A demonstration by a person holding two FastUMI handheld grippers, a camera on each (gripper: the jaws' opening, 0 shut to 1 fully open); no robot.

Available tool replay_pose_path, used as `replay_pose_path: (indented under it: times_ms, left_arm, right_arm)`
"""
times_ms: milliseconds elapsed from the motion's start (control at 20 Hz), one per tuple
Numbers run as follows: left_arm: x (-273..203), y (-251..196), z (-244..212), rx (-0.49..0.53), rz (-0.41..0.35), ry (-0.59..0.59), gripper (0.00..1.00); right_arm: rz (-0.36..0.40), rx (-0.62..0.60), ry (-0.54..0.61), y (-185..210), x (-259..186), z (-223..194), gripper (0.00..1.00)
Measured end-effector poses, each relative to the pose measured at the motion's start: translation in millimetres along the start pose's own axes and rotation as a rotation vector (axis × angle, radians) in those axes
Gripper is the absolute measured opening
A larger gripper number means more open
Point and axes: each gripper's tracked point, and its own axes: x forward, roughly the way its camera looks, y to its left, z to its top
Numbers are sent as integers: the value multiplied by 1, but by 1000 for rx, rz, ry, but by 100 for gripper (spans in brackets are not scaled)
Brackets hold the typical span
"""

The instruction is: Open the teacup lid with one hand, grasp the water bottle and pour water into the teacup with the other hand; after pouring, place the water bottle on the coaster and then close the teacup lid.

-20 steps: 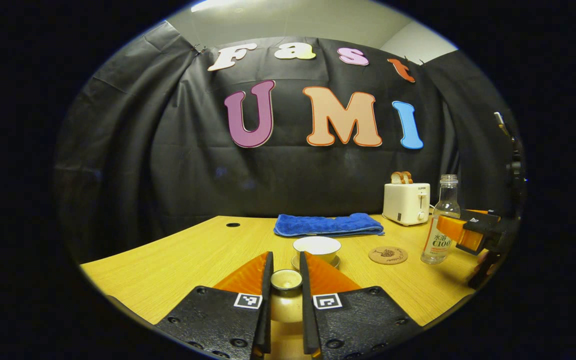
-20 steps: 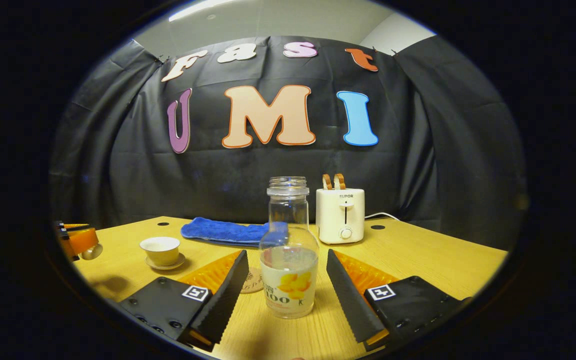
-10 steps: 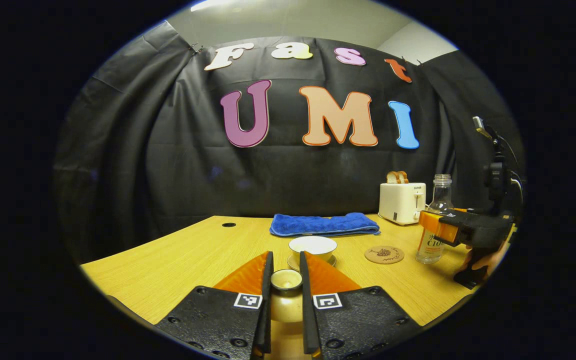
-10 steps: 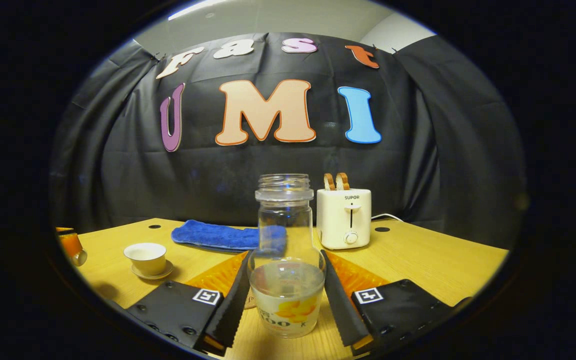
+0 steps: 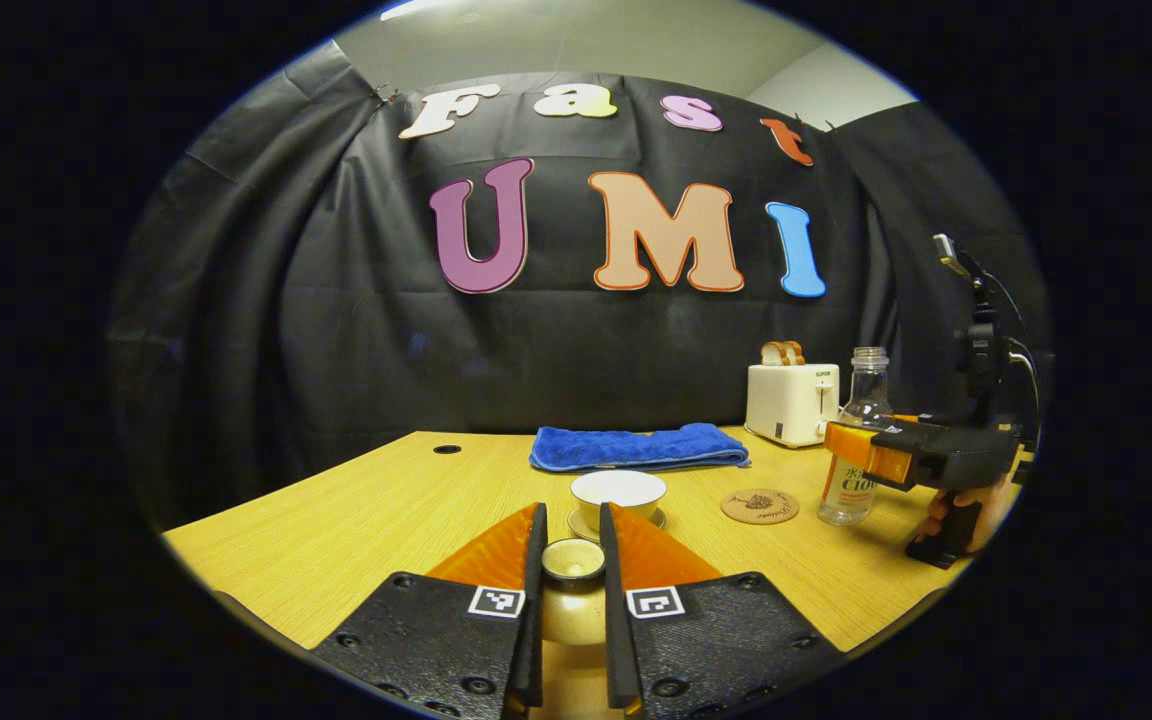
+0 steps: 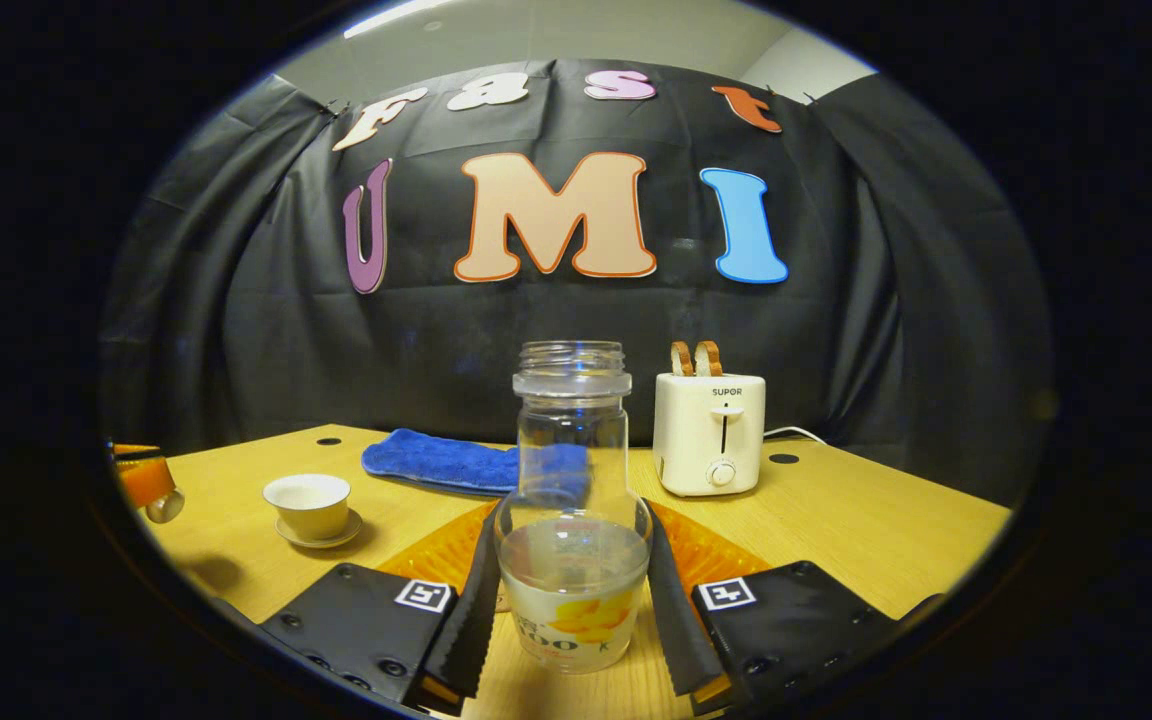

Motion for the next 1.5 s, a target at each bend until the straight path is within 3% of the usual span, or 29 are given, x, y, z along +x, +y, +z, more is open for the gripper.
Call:
replay_pose_path:
  times_ms: [100,400,900,1500]
  left_arm:
    - [0,2,0,1,-19,1,22]
    - [-1,33,-1,-2,19,0,22]
    - [-2,49,-1,-2,12,0,23]
    - [-3,54,-1,-4,17,-1,22]
  right_arm:
    - [14,-95,11,8,3,1,74]
    - [82,-556,8,57,18,6,74]
    - [147,-1264,-13,125,53,-10,73]
    - [179,-1576,-31,146,64,-21,73]
